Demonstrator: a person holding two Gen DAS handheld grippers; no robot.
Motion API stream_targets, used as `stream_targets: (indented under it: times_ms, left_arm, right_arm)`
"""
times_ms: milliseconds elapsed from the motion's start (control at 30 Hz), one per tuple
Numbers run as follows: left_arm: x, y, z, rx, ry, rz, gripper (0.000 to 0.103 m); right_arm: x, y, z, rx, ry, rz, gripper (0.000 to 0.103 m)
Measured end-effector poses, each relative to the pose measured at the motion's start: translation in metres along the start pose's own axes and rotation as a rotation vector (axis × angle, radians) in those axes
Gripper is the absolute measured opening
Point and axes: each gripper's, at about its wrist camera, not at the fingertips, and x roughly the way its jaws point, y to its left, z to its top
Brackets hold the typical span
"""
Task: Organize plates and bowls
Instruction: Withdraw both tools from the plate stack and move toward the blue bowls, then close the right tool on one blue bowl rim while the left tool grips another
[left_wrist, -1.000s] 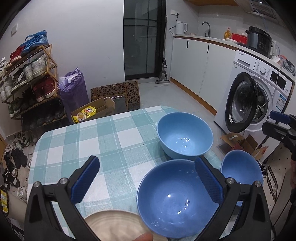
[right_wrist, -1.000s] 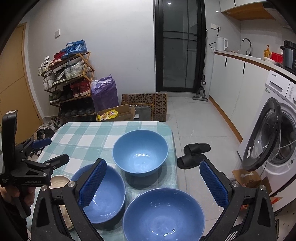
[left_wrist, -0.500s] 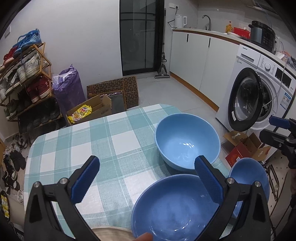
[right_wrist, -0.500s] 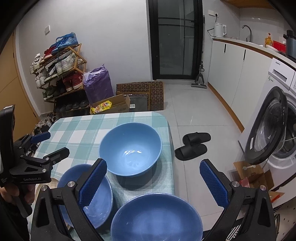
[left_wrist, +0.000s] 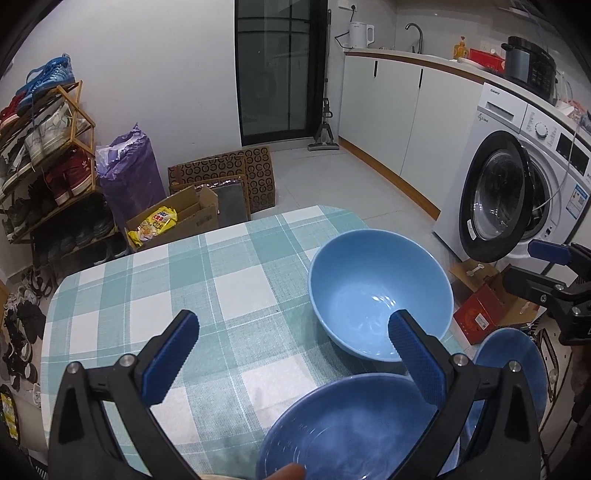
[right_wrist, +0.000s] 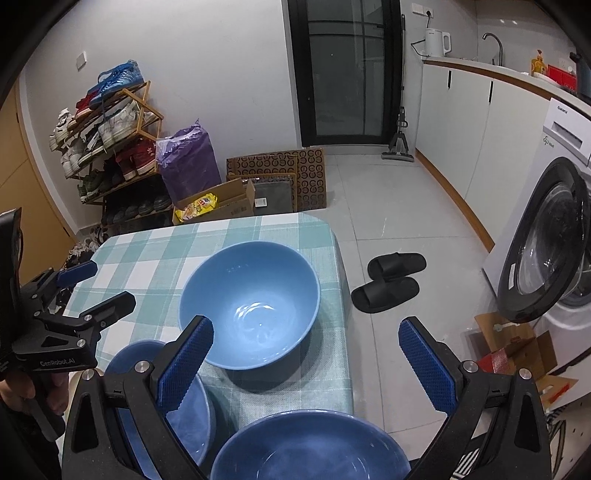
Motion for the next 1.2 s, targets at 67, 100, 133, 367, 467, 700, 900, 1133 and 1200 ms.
stream_targets:
  times_ms: [67, 100, 133, 367, 467, 700, 900, 1133, 1200]
  left_arm:
    - [0.006, 0.0, 0.0, -0.003, 0.009, -0.002, 0.103]
    - [0.01, 0.0, 0.0, -0.005, 0.014, -0.002, 0.103]
    - [0.013, 0.0, 0.0, -0.005, 0.019, -0.002, 0.103]
    - [0.036, 0.001, 0.001, -0.024, 0.053, -0.003, 0.103]
    - [0.044, 0.001, 0.001, -0.023, 0.065, -0.001, 0.103]
    - [0.06, 0.003, 0.0, -0.037, 0.094, -0.003, 0.103]
    - [0.071, 0.001, 0.0, -0.023, 0.111, -0.023, 0.101]
    - [0.079, -0.007, -0.001, 0.01, 0.121, -0.043, 0.092]
    - [0.08, -0.01, -0.001, 0.017, 0.127, -0.042, 0.088]
  right_arm:
    - [0.008, -0.001, 0.0, 0.004, 0.01, 0.002, 0.102]
    - [0.01, -0.001, 0.0, 0.006, 0.014, 0.002, 0.102]
    - [0.013, -0.002, 0.0, 0.009, 0.019, 0.001, 0.102]
    - [0.037, -0.008, 0.0, 0.037, 0.052, 0.025, 0.102]
    - [0.047, -0.009, -0.001, 0.049, 0.067, 0.03, 0.102]
    - [0.07, -0.011, -0.002, 0.064, 0.102, 0.025, 0.102]
    - [0.087, -0.013, -0.003, 0.062, 0.128, 0.024, 0.1]
    - [0.099, -0.011, -0.004, 0.059, 0.147, 0.033, 0.088]
    - [0.103, -0.012, -0.004, 0.06, 0.157, 0.036, 0.081]
